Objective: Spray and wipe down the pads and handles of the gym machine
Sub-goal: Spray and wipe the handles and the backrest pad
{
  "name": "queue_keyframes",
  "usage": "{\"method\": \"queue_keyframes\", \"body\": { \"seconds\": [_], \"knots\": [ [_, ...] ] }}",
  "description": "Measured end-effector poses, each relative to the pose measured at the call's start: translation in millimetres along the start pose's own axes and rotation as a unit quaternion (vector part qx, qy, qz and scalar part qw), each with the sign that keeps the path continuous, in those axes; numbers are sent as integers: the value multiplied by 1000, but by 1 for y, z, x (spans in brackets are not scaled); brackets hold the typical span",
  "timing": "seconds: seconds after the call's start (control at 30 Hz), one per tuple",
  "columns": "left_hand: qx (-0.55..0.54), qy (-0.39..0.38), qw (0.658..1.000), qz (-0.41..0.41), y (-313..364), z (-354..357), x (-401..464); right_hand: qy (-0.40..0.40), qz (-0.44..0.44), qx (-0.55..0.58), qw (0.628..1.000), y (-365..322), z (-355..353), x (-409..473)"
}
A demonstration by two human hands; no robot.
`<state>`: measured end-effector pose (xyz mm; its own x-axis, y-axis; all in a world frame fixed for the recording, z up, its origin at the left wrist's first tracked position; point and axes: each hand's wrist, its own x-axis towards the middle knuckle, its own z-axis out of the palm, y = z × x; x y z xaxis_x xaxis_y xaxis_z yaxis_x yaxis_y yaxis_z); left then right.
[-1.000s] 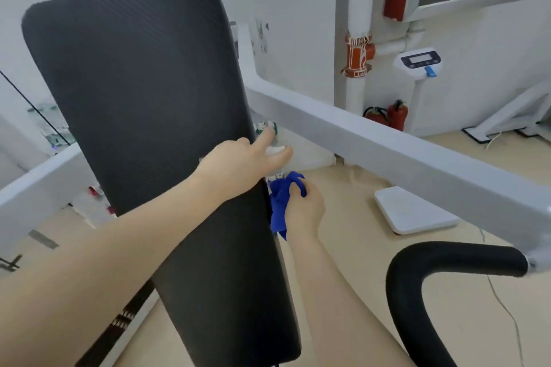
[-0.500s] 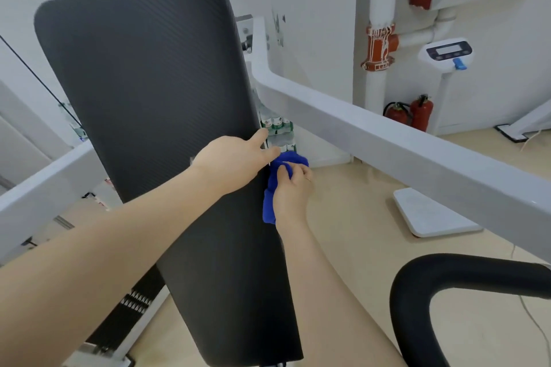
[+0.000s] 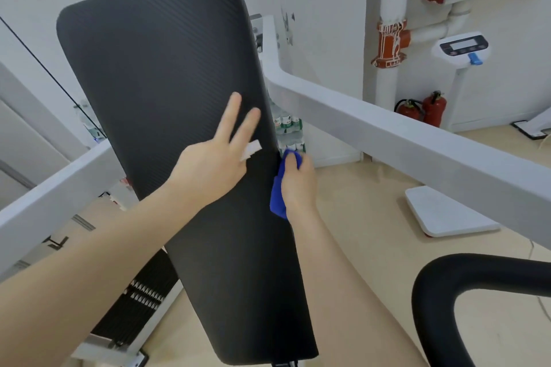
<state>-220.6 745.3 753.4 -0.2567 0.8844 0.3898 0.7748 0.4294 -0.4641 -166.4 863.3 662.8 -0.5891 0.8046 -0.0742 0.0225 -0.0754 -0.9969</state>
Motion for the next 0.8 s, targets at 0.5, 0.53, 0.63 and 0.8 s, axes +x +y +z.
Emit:
{"method": "queue_keyframes", "body": {
  "seconds": [0.5, 0.53, 0.63, 0.8],
  "knots": [
    [-120, -26, 983, -137, -10, 24, -24, 27, 13, -23, 999, -78, 15, 16],
    [-135, -19, 981, -135, -10, 23, -23, 31, -17, -6, 999, -98, 19, 23],
    [-174, -1, 976, -134, -15, 15, -21, 18, -73, 5, 997, -116, 23, 31],
    [-206, 58, 967, -136, -17, 13, -25, -14, 66, -39, 997, -39, 5, 10]
  ]
}}
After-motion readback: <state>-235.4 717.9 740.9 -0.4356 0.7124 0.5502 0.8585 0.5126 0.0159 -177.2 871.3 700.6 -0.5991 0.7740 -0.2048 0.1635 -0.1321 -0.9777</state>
